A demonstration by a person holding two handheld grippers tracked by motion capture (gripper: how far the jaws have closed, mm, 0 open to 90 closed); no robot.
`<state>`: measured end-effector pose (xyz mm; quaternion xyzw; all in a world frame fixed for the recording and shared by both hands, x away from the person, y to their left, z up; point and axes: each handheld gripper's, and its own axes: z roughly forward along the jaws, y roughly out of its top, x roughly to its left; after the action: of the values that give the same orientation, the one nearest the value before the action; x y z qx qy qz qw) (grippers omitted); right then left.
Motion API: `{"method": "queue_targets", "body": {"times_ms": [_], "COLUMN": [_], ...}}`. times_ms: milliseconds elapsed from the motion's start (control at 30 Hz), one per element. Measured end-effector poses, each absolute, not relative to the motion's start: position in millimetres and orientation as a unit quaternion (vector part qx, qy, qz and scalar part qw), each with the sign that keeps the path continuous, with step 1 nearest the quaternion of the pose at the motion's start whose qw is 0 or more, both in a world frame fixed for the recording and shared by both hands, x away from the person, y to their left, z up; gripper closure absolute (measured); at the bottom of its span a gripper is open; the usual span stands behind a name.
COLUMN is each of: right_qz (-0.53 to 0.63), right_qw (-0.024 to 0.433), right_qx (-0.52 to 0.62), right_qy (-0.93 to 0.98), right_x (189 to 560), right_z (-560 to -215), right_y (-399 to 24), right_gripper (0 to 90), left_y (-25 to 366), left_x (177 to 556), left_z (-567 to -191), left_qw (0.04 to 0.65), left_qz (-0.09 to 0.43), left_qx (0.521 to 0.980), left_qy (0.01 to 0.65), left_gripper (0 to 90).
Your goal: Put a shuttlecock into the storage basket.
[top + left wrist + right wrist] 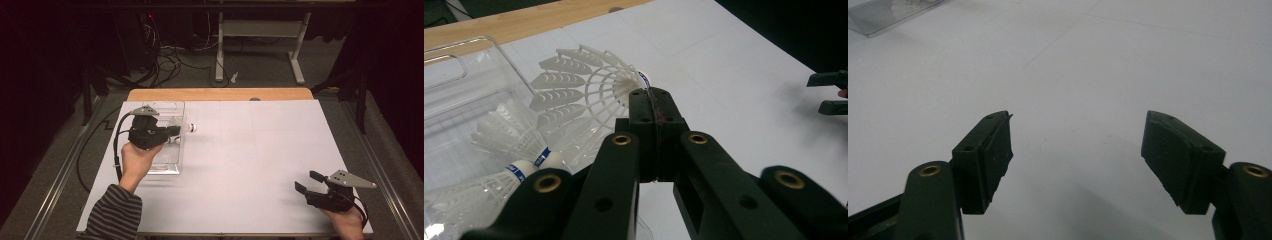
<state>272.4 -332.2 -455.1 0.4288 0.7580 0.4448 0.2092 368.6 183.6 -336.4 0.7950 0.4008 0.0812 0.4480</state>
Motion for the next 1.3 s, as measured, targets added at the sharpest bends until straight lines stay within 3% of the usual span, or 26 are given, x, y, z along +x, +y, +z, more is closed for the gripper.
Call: {"method": "queue_targets", "body": {"times_ms": [1300], "right_qz": [0.445], "right_qw": [0.209], "right_qx": [0.429], "right_qy": [0.758], "right_x": [273], "right_z": [-455], "right_y": [-332], "right_gripper": [28.8], "left_y": [220], "left_x": [378], "left_z": [-342], "left_qw": [0.430], "left_qz": [0.109], "left_qx": [0.772], "left_qy": [0.455], "left_gripper": [89.6]}}
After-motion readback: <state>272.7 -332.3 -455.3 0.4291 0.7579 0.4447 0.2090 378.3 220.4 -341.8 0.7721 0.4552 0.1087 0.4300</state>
